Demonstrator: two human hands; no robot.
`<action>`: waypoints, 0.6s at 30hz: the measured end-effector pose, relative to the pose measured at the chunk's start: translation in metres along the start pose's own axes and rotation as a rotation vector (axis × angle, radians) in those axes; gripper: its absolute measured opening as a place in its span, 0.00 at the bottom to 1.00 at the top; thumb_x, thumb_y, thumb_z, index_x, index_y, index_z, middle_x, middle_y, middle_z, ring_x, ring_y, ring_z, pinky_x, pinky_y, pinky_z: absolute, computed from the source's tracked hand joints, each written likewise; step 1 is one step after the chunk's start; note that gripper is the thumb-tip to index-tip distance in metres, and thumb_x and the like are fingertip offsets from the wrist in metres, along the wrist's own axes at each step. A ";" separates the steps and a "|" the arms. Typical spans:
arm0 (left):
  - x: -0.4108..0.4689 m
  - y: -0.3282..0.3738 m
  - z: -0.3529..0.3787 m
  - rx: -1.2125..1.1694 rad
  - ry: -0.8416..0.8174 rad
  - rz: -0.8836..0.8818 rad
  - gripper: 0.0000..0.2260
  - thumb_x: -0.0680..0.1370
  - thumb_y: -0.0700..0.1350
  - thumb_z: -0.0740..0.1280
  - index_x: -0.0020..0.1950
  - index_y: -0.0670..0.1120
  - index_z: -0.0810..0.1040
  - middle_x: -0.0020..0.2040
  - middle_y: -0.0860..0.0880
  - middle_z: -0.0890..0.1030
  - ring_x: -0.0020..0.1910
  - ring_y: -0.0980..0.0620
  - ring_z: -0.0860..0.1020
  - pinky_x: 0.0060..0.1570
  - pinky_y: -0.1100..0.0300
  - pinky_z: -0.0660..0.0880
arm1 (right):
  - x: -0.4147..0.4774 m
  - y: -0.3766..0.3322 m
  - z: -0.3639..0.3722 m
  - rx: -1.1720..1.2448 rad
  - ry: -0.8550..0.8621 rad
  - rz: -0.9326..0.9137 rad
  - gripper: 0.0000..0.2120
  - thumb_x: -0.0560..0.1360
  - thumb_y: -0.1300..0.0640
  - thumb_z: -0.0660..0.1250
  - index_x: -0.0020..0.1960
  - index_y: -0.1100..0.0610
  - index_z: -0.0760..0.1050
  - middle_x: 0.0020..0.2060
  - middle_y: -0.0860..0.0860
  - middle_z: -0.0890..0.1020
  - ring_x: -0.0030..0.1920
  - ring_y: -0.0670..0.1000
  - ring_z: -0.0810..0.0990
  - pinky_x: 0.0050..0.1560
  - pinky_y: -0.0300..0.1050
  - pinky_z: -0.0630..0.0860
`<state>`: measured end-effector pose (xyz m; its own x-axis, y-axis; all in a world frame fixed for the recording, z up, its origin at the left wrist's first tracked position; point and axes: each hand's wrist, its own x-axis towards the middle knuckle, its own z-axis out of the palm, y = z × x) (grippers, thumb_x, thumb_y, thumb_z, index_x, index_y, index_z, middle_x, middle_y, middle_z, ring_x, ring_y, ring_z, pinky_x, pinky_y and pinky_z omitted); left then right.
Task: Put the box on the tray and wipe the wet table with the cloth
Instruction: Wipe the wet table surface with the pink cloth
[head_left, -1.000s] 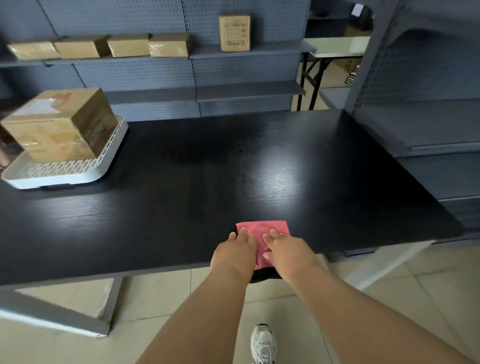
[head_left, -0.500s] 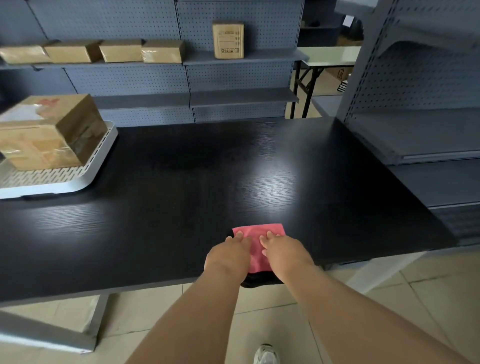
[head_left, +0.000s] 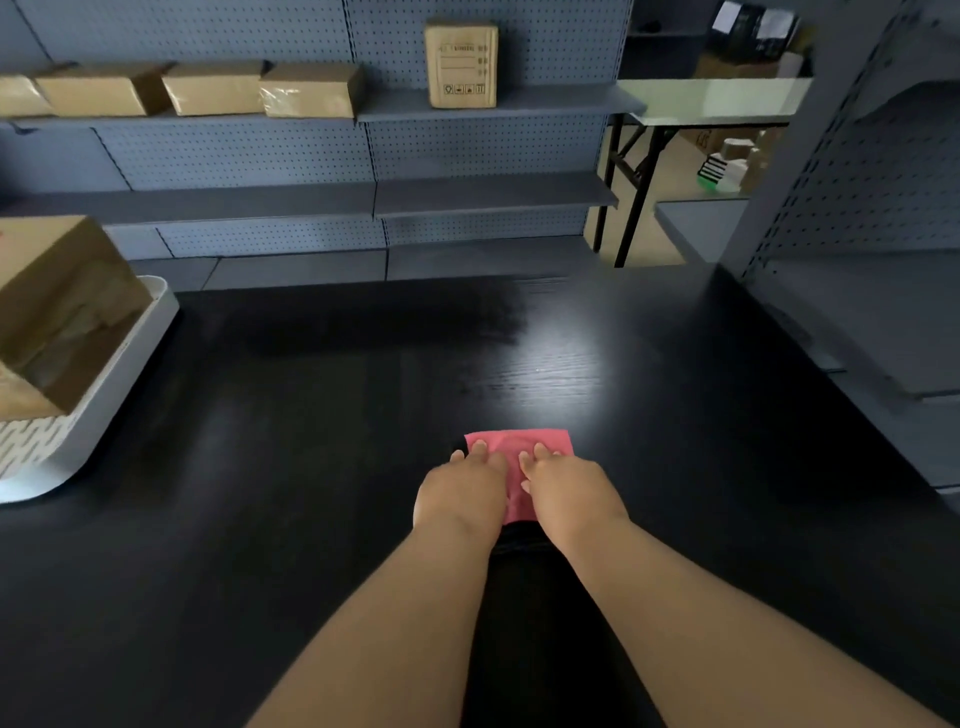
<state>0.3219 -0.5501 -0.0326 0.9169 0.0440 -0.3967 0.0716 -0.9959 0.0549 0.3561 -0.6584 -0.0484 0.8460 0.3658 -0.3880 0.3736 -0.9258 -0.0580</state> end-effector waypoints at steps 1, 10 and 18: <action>0.015 -0.002 -0.007 0.005 -0.001 -0.004 0.22 0.82 0.42 0.58 0.76 0.45 0.58 0.79 0.46 0.51 0.77 0.44 0.56 0.66 0.49 0.67 | 0.016 0.002 -0.007 -0.016 -0.024 0.007 0.25 0.82 0.60 0.53 0.78 0.56 0.52 0.77 0.53 0.58 0.71 0.58 0.68 0.64 0.53 0.71; 0.134 -0.018 -0.058 -0.002 -0.003 -0.050 0.22 0.82 0.41 0.56 0.76 0.45 0.57 0.79 0.47 0.50 0.77 0.44 0.56 0.66 0.48 0.67 | 0.138 0.026 -0.057 -0.110 -0.011 -0.069 0.26 0.82 0.61 0.52 0.78 0.55 0.49 0.77 0.53 0.56 0.72 0.57 0.66 0.63 0.54 0.72; 0.214 -0.023 -0.088 0.009 0.007 -0.042 0.21 0.83 0.42 0.56 0.76 0.45 0.57 0.79 0.46 0.50 0.77 0.44 0.55 0.67 0.48 0.66 | 0.209 0.047 -0.087 -0.138 0.039 -0.082 0.27 0.82 0.63 0.52 0.78 0.56 0.49 0.77 0.55 0.55 0.73 0.57 0.65 0.65 0.53 0.71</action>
<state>0.5511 -0.5112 -0.0380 0.9161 0.0859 -0.3917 0.1062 -0.9939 0.0303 0.5839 -0.6174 -0.0527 0.8234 0.4455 -0.3514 0.4886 -0.8716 0.0401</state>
